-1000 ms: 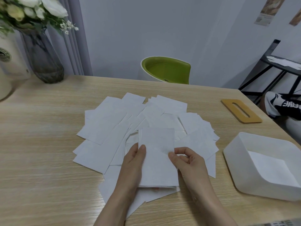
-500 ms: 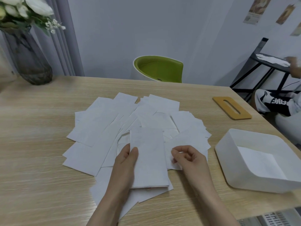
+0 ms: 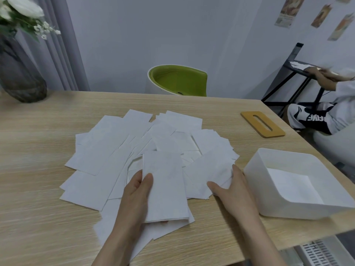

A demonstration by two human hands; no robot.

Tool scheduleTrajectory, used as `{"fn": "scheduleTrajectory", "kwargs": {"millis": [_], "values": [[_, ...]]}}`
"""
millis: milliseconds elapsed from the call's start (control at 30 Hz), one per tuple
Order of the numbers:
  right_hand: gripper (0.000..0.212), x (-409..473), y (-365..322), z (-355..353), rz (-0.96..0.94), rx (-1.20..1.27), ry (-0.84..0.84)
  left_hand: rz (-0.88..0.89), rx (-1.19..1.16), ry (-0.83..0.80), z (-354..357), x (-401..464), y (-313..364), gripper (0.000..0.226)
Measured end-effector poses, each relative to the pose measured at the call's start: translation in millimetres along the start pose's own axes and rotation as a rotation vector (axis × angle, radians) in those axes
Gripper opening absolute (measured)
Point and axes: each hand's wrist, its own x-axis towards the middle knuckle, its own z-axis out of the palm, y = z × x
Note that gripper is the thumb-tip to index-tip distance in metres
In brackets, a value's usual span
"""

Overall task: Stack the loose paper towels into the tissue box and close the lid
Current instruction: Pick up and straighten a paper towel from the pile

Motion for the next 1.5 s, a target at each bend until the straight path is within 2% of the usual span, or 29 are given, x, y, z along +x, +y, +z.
{"fn": "scheduleTrajectory", "kwargs": {"millis": [233, 400, 567, 667, 800, 900, 1067, 1267, 1400, 1500], "values": [[0.079, 2, 1, 4, -0.066, 0.065, 0.012, 0.003, 0.007, -0.006, -1, 1, 0, 0.027], [0.063, 7, -1, 5, -0.148, -0.001, 0.005, -0.007, -0.001, 0.012, 0, 0, 1, 0.027], [0.043, 27, -19, -4, -0.374, -0.186, 0.011, -0.012, -0.006, 0.026, 1, 0, 4, 0.026], [0.043, 45, -31, -8, -0.465, -0.292, -0.067, -0.02, -0.01, 0.028, 1, -1, 5, 0.026], [0.043, 59, -37, -11, -0.462, -0.315, -0.167, -0.02, -0.014, 0.034, 2, -3, 7, 0.024], [0.044, 63, -39, -12, -0.464, -0.322, -0.177, -0.025, -0.012, 0.042, 3, -3, 8, 0.025], [0.041, 65, -41, -13, -0.434, -0.357, -0.131, -0.02, 0.003, 0.032, 2, -3, 7, 0.029], [0.013, 63, -38, -10, -0.468, -0.3, -0.036, -0.007, 0.008, 0.034, 1, -2, 6, 0.029], [0.014, 64, -41, -9, -0.465, -0.321, 0.045, -0.002, 0.005, 0.023, 0, -1, 5, 0.028], [0.014, 61, -43, -13, -0.426, -0.245, 0.135, 0.006, 0.007, 0.019, 0, -1, 5, 0.028]]}}
